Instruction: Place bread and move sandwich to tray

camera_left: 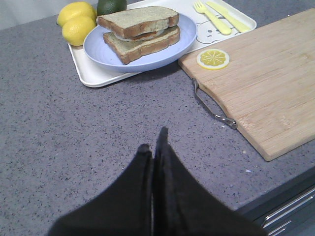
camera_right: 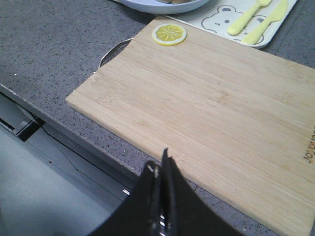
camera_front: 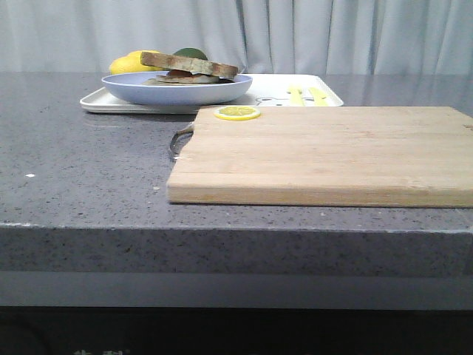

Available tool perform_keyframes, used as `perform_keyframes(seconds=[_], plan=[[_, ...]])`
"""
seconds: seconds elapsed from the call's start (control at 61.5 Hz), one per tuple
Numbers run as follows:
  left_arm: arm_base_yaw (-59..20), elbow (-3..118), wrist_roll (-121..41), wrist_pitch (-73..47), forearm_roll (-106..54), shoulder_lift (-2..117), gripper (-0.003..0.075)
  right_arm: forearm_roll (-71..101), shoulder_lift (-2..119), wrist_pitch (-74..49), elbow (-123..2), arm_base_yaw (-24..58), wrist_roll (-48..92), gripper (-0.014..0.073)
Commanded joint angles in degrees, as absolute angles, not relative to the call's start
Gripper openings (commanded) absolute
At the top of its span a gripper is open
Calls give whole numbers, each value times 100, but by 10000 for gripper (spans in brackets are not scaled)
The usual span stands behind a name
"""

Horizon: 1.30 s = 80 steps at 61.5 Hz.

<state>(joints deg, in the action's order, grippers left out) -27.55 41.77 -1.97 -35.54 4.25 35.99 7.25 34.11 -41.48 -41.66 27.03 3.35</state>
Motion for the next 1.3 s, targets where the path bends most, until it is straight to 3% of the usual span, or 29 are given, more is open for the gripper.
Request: perform_keyframes(seconds=[0.0,0.292,0.666,0.942,1.284], plan=[[-2808,4320,-197,-3090,441,3592,-20,713,3410,-3735,-4303,2689,336,-68],[-2250,3827,-197,-2922,307,2708,-20,713,3410,-3730,-4303,2689,336,-68],[-775,1427,-208,-1271,-306,500,-20,713,3410,-3730,-4303,2689,336,-68],[-558,-46,-208,573,-354,-162,-20,713,3410,-3730,-4303,2689,336,-68],[-529,-31,-198,307,-363,-154,-20,713,3416,-3720,-4303,2689,336,-68]])
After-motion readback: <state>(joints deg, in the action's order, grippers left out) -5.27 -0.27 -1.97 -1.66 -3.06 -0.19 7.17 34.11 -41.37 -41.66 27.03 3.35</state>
